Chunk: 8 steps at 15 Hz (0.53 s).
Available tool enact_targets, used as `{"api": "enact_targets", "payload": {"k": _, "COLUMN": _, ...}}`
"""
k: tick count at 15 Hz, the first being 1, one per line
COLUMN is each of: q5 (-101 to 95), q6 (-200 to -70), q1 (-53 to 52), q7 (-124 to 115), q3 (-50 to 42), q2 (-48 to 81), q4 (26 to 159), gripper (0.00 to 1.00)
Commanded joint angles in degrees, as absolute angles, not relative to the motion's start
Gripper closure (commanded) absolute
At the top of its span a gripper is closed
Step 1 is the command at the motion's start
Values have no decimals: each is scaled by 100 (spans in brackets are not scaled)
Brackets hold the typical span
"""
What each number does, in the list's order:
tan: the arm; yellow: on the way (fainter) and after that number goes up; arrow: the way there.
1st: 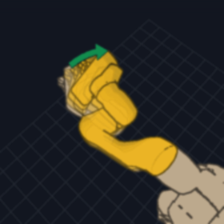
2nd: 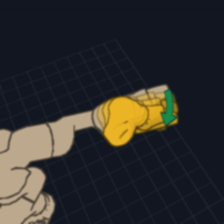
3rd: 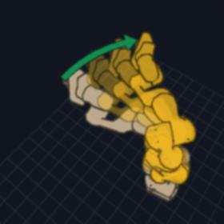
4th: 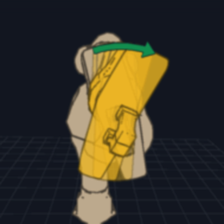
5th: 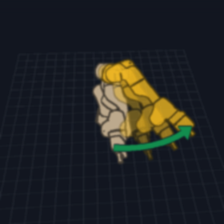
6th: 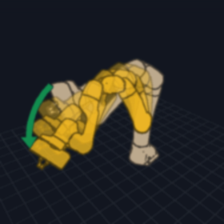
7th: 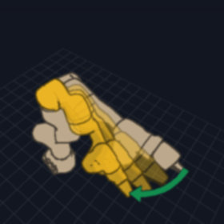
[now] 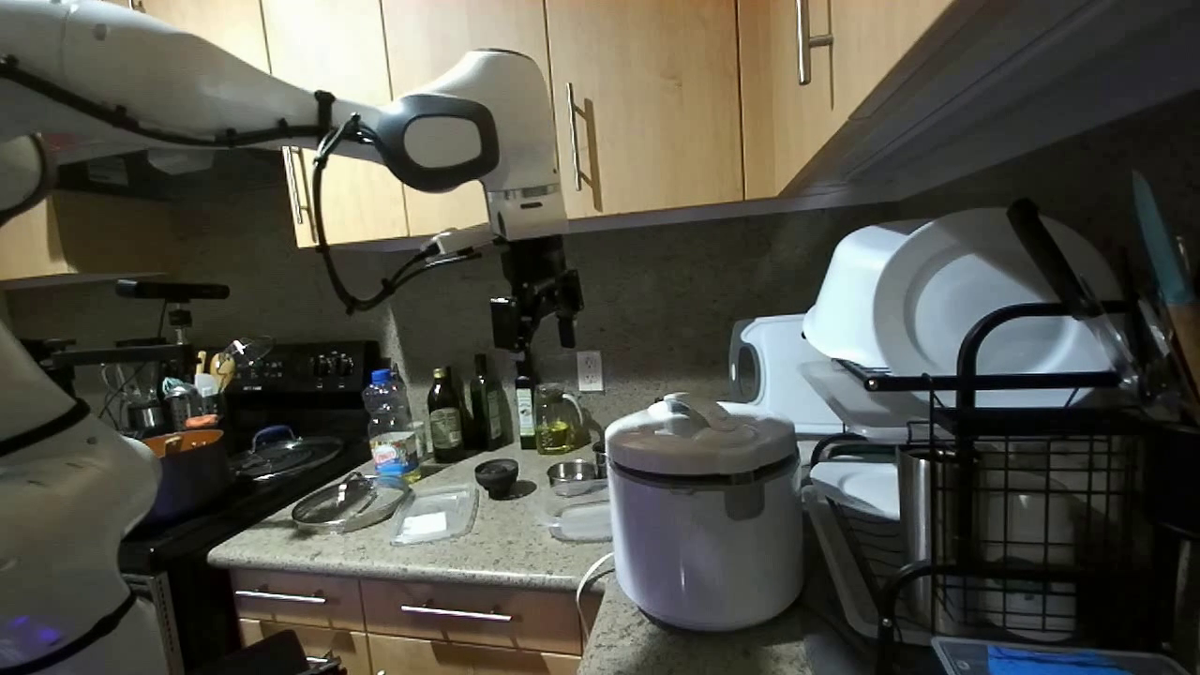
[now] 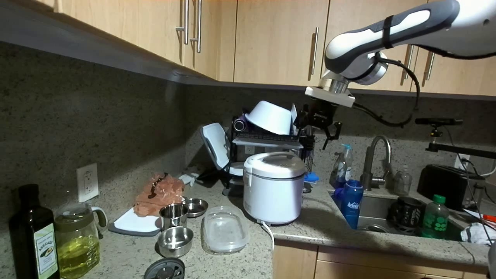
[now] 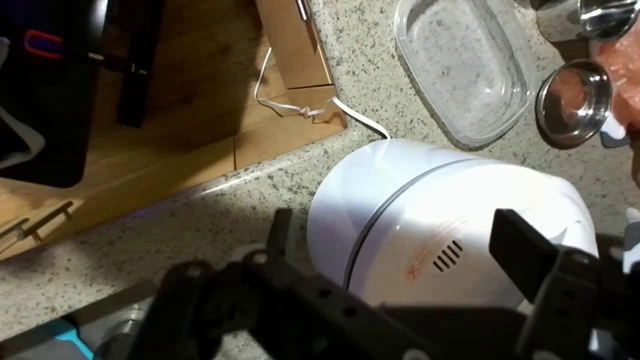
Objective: Open the lid of the white appliance
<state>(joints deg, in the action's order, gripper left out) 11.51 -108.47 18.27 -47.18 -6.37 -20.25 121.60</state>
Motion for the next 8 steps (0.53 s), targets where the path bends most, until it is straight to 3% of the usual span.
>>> {"api": "enact_targets", "payload": {"k": 1, "q5": 1279, "q6": -10373, "q1": 1737, "q7": -5266, "q3": -837, "q2": -1098, "q4": 10991, "gripper": 0}}
{"api": "enact_targets", "payload": {"k": 8, "q5": 1290, "q6": -10654, "q1": 1594, "q7": -5118, "q3": -1021, "q2": -873, "q4": 10808, "gripper": 0}}
